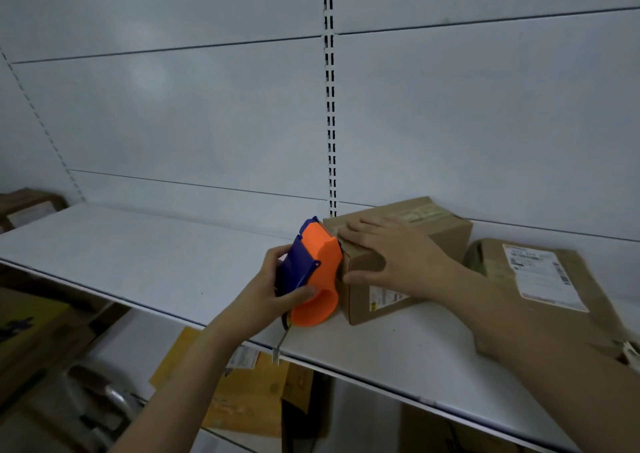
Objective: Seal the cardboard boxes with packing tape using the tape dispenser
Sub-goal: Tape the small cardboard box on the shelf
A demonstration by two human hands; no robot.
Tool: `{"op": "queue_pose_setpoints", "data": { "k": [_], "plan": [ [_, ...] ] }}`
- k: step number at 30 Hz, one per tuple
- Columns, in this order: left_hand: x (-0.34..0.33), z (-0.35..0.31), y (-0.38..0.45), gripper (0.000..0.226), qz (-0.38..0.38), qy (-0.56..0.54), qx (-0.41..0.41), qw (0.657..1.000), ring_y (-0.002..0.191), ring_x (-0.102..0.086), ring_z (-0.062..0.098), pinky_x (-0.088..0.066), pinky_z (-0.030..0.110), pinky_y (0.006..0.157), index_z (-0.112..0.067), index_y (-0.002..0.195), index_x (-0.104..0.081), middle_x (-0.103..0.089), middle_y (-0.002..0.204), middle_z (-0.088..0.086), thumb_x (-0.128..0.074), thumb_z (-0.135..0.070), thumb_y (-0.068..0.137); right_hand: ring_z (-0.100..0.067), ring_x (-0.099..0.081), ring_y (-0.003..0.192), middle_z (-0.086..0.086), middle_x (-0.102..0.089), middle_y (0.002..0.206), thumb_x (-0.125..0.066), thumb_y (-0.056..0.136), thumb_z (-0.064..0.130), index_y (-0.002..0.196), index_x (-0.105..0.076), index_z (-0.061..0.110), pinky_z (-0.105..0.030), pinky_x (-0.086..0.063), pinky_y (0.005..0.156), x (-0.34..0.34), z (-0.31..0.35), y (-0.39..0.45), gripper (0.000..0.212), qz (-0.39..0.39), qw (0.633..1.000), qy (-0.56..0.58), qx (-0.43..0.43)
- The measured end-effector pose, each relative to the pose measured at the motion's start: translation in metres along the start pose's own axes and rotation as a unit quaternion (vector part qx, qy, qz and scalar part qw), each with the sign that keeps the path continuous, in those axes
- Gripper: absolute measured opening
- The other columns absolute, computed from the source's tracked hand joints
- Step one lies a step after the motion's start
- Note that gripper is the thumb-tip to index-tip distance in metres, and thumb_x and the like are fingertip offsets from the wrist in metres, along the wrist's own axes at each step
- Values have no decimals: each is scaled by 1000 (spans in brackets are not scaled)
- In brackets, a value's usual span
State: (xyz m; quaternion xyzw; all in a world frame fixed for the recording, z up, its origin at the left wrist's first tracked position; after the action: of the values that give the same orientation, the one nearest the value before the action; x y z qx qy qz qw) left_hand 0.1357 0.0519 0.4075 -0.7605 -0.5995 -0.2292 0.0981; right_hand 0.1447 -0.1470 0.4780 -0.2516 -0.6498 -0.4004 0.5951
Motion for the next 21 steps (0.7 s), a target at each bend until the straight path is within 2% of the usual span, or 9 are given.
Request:
{"op": "queue_pose_setpoints", "data": {
  "k": [2,4,6,7,10,12,15,17,21],
  "plan": [
    [-5,-4,-3,79,6,14,2,1000,103,-61,2,-55,18,76,-33,136,-28,-53,123,-12,-75,-48,74,-10,-26,145,10,-34,156,-15,72,91,149,-33,38,-39,-13,121,-2,-9,-6,95,-18,1000,-5,10],
    [-5,-13,-2,77,4,15,1,1000,102,-62,1,-55,19,76,-30,129,-36,-55,122,-11,-75,-64,72,-12,-27,145,12,-36,155,-26,78,86,148,-36,39,-44,-12,122,-7,-12,-15,85,-34,999,-7,-3],
    [0,-26,3,84,-14,29,1,999,99,-62,1,-54,20,76,-29,119,-44,-59,117,-11,-69,-83,59,-15,-32,142,12,-43,150,-41,79,70,145,-42,36,-46,-13,120,-7,-5,-24,74,-79,996,5,-34],
    [-1,-33,6,86,-10,47,7,999,100,-62,3,-55,21,76,-29,118,-45,-59,116,-13,-70,-83,56,-16,-38,139,10,-50,145,-45,79,61,142,-48,32,-47,-16,119,-6,2,-27,69,-113,993,4,-46],
    [-17,-50,13,83,30,111,3,993,103,-58,5,-53,21,78,-34,132,-33,-52,119,-18,-84,-54,69,-19,-49,130,5,-61,132,-51,75,46,133,-58,23,-50,-25,116,-10,14,-33,63,-187,980,5,-71],
    [-28,-58,15,87,20,155,-13,988,102,-56,4,-47,19,77,-34,137,-27,-50,117,-18,-85,-45,72,-19,-51,128,5,-63,130,-52,74,44,131,-60,22,-49,-26,116,-12,11,-36,61,-209,976,10,-69],
    [-29,-59,14,82,-26,177,-25,984,99,-56,6,-46,22,78,-34,134,-29,-50,114,-16,-83,-46,74,-18,-52,129,5,-62,133,-51,78,48,132,-59,22,-44,-25,116,-13,5,-39,61,-210,976,-9,-52],
    [-26,-57,9,80,-31,178,-24,983,96,-54,0,-46,19,76,-38,131,-28,-48,111,-21,-82,-48,73,-18,-53,128,4,-62,133,-50,79,49,131,-60,22,-45,-28,114,-13,6,-38,60,-205,977,-26,-47],
    [-17,-55,1,85,-34,199,-5,979,95,-55,3,-47,21,76,-36,137,-31,-50,110,-21,-82,-52,71,-19,-55,125,3,-64,130,-52,79,46,126,-64,21,-49,-38,106,-11,9,-36,55,-217,974,-31,-47]
  ]
}}
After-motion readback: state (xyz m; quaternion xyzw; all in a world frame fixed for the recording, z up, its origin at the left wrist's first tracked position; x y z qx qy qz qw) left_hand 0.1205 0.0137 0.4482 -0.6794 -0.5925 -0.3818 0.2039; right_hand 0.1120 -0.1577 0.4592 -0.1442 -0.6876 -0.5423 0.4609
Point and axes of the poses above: each hand's wrist, its own y-axis towards the middle knuckle, its own x-axis out of the back of the hand, z = x × y, the point moved 7 cm from there along y, towards the middle knuckle
